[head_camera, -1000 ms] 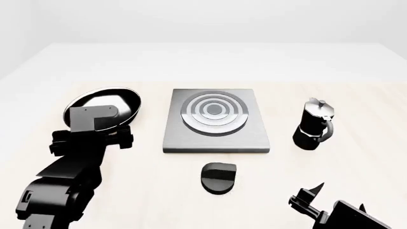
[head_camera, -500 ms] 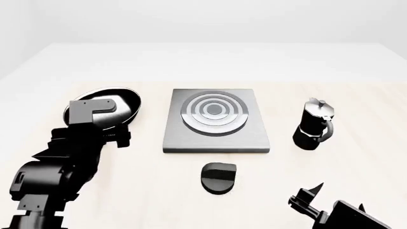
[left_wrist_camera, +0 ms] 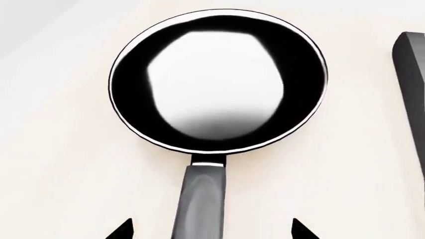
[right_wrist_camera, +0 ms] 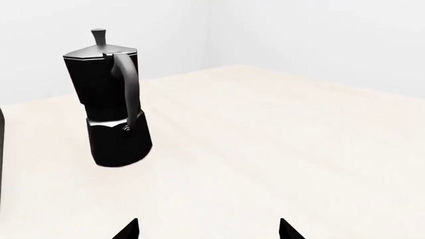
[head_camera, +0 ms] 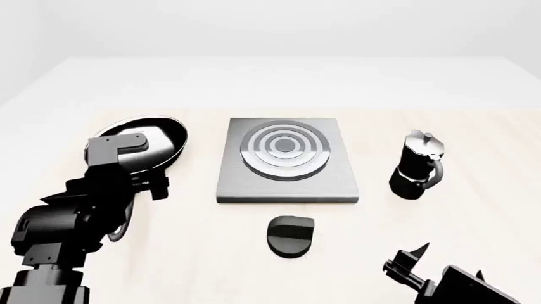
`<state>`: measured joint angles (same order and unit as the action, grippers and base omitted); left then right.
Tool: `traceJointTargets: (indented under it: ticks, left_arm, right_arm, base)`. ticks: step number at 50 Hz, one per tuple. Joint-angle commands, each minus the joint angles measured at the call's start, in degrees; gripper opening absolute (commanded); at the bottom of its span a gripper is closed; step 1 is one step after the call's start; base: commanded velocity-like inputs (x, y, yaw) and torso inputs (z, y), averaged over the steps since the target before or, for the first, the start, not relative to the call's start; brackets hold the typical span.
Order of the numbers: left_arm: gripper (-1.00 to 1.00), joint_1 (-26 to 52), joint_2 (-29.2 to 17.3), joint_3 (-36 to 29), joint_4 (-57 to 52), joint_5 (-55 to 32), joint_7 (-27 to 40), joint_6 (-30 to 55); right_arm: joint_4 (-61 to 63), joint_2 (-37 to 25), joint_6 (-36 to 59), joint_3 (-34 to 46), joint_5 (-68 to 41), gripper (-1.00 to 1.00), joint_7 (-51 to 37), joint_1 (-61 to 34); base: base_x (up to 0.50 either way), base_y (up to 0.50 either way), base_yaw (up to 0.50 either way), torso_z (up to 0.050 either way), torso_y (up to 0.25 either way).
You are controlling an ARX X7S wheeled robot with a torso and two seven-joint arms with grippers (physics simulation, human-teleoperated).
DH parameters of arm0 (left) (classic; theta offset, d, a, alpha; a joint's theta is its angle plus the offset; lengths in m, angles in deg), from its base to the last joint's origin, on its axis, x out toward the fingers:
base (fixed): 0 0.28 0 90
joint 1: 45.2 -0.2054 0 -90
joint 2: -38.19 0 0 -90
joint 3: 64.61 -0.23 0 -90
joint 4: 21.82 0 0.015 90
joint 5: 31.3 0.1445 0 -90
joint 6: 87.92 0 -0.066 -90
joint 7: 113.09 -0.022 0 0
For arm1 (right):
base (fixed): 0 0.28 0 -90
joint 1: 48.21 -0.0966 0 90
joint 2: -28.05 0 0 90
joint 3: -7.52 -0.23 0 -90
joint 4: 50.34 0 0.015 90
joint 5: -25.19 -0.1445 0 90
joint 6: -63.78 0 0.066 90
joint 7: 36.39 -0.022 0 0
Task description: Turn on the stove and put the frying pan on it.
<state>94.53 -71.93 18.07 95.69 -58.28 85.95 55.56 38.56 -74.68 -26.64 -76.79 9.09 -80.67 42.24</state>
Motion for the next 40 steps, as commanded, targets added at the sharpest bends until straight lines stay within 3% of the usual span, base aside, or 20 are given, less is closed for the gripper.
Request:
traceJointTargets:
  ticks: [1,12,40]
  left_arm:
    - [1.00,1.3,0.2,0.8,4.1,0.4,1.1,-0.3]
    - [1.00,2.4,0.8,-0.5,10.5,1.4,-0.8,-2.6]
    - [1.00,2.4,0.8,-2.9,12.9,2.4,-2.1,-2.6]
  right_arm:
    - [0.0,-0.2,-0.1,0.2,-0.2,1.00,-0.1,0.0]
    - [-0.3,-0.3,-0.2,0.4,-0.4,1.00,-0.2,0.0]
    - [-0.6,-0.6,-0.4,0.8,-0.8,1.00,-0.6,-0.3]
  base:
    - [0.00,0.00,0.00,0.000,0.000]
    - [0.00,0.00,0.00,0.000,0.000]
    - [0.00,0.00,0.00,0.000,0.000]
